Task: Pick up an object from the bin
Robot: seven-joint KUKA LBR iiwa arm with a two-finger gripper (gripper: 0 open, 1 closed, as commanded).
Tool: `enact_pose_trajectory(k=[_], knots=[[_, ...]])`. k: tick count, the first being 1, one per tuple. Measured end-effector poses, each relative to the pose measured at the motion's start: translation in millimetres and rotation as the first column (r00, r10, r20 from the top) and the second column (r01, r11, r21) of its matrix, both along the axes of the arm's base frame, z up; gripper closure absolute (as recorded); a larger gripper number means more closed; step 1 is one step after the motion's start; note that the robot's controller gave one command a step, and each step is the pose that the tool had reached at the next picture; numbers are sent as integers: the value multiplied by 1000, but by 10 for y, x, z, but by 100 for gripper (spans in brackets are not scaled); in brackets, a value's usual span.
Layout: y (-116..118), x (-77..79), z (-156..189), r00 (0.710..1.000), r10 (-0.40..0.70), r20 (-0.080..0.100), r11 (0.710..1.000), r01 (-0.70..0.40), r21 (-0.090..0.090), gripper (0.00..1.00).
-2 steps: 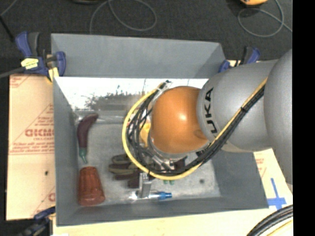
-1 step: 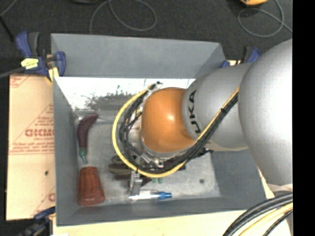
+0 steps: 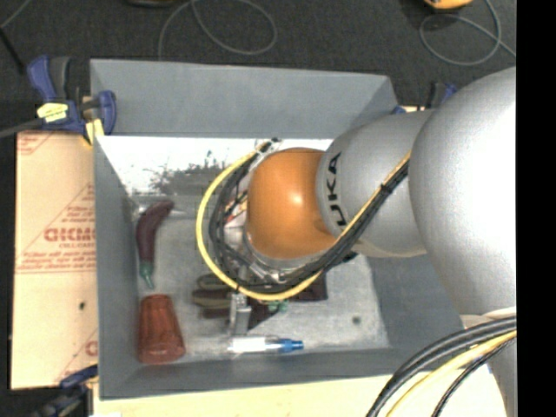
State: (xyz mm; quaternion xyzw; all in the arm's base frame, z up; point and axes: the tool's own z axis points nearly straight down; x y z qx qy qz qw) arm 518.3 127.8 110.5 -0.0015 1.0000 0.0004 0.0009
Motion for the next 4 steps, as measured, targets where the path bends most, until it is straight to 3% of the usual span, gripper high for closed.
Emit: enact_pose_trajectory(k=[1, 2, 3, 4], knots=[[-11, 163, -44, 1000, -6, 1, 1000, 6, 1, 0], [-358, 19, -370, 991, 136, 11, 991, -137, 2, 100], [-357, 19, -370, 991, 135, 11, 991, -135, 3, 100], [-357, -37, 615, 993, 121, 13, 993, -121, 3, 100]])
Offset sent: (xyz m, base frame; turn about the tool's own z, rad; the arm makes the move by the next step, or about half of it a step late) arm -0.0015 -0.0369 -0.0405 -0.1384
